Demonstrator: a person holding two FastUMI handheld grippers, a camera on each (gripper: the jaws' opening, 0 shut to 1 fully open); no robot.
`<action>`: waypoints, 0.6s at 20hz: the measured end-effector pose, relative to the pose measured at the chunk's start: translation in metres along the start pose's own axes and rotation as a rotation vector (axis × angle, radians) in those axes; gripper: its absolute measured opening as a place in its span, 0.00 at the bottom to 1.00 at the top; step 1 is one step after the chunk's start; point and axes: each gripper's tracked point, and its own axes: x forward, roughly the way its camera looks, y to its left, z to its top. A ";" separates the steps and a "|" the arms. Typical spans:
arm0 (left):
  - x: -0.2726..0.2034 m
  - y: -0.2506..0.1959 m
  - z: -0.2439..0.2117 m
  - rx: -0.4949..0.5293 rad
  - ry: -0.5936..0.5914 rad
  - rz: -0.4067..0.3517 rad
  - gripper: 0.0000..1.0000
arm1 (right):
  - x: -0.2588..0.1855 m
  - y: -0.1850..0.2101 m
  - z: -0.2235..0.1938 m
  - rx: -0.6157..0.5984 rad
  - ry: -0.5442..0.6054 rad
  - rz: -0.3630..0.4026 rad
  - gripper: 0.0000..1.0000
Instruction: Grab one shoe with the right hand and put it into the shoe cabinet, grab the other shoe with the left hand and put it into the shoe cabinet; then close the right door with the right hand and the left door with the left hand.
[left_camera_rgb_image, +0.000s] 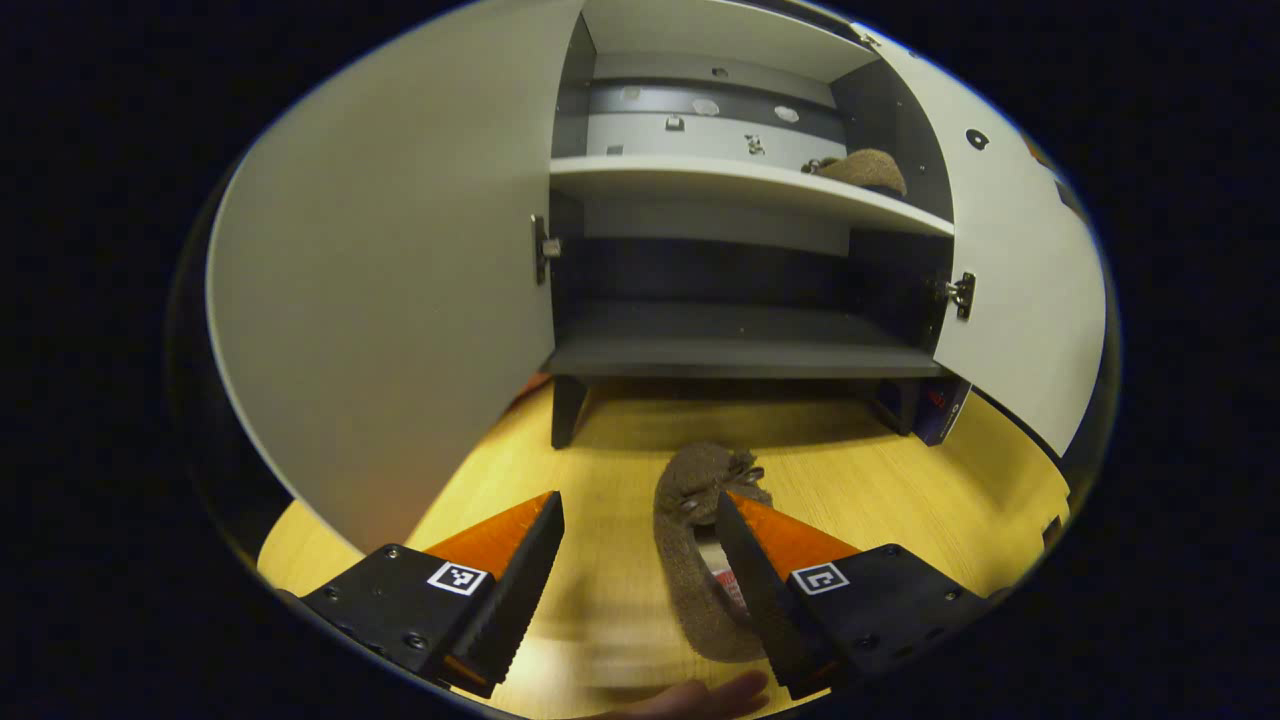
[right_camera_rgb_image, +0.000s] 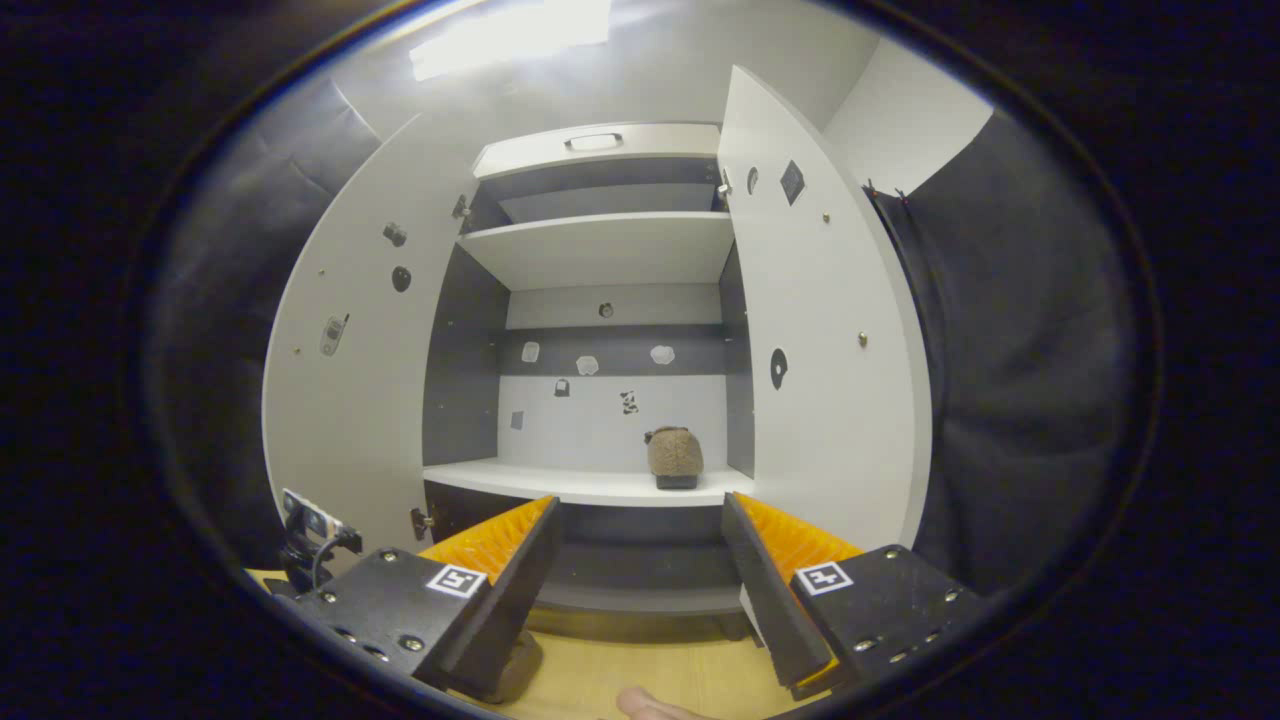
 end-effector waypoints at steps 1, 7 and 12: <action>0.005 -0.001 -0.006 0.009 0.020 -0.001 0.95 | 0.000 0.002 -0.006 0.006 0.009 0.012 0.96; 0.041 -0.004 -0.042 -0.011 0.170 0.000 0.95 | 0.003 0.016 -0.027 0.041 0.046 0.096 0.97; 0.057 -0.014 -0.053 -0.053 0.249 -0.035 0.40 | 0.003 0.018 -0.036 0.062 0.045 0.141 0.97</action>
